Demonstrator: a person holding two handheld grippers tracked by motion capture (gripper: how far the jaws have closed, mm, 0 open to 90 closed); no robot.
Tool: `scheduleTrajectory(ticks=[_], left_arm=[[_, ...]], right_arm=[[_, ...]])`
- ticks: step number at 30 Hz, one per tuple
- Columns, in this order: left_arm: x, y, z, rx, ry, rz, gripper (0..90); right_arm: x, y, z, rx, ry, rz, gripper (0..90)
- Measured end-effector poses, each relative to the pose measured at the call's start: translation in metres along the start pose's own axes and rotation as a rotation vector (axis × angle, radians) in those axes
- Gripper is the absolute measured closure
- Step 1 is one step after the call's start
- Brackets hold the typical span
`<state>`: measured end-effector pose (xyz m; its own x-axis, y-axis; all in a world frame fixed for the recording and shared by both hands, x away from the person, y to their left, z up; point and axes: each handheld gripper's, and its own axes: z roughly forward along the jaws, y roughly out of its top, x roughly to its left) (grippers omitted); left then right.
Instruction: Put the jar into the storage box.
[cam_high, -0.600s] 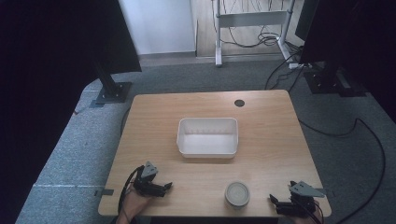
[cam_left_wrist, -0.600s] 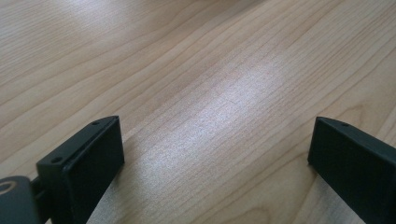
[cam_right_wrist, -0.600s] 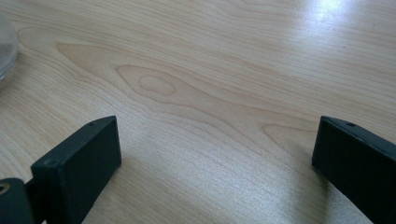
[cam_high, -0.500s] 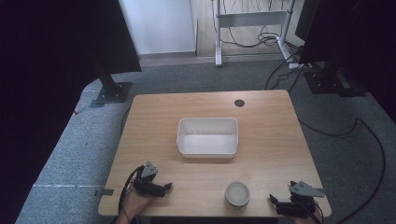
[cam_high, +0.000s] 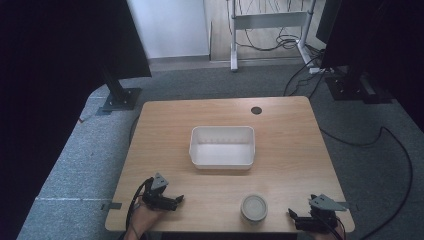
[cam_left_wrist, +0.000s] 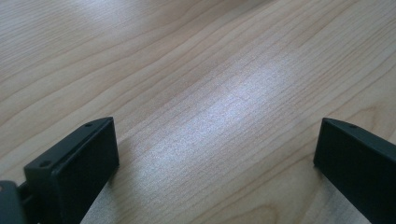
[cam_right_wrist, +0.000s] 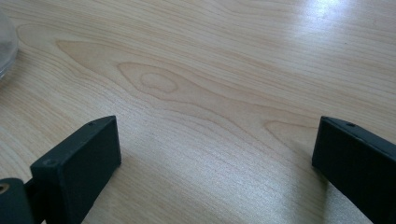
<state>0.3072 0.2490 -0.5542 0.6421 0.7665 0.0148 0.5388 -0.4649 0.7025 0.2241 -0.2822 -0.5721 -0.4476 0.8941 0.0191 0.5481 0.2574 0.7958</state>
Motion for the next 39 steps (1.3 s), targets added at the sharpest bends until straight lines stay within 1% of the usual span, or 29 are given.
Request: scheduleTrajectory(ticks=[11, 20, 26, 33, 39], left_arm=[[0.000, -0.001, -0.002, -0.002, 0.005, -0.002, 1.6], [-0.001, -0.001, -0.001, -0.002, 0.005, -0.005, 0.7], [-0.001, -0.001, -0.001, -0.002, 0.009, -0.010, 0.8], [-0.002, -0.001, -0.001, -0.002, 0.014, -0.014, 0.7], [-0.002, 0.000, 0.000, 0.000, 0.015, -0.013, 0.2]], right_arm=[[0.001, 0.001, -0.001, 0.014, 0.000, -0.001, 0.7], [0.004, 0.006, -0.003, 0.057, 0.019, -0.015, 2.2], [0.008, 0.008, -0.008, 0.053, 0.035, -0.010, 2.5], [0.015, 0.009, -0.013, 0.057, 0.050, -0.027, 2.9], [0.019, 0.011, -0.019, 0.043, 0.062, -0.034, 2.9]])
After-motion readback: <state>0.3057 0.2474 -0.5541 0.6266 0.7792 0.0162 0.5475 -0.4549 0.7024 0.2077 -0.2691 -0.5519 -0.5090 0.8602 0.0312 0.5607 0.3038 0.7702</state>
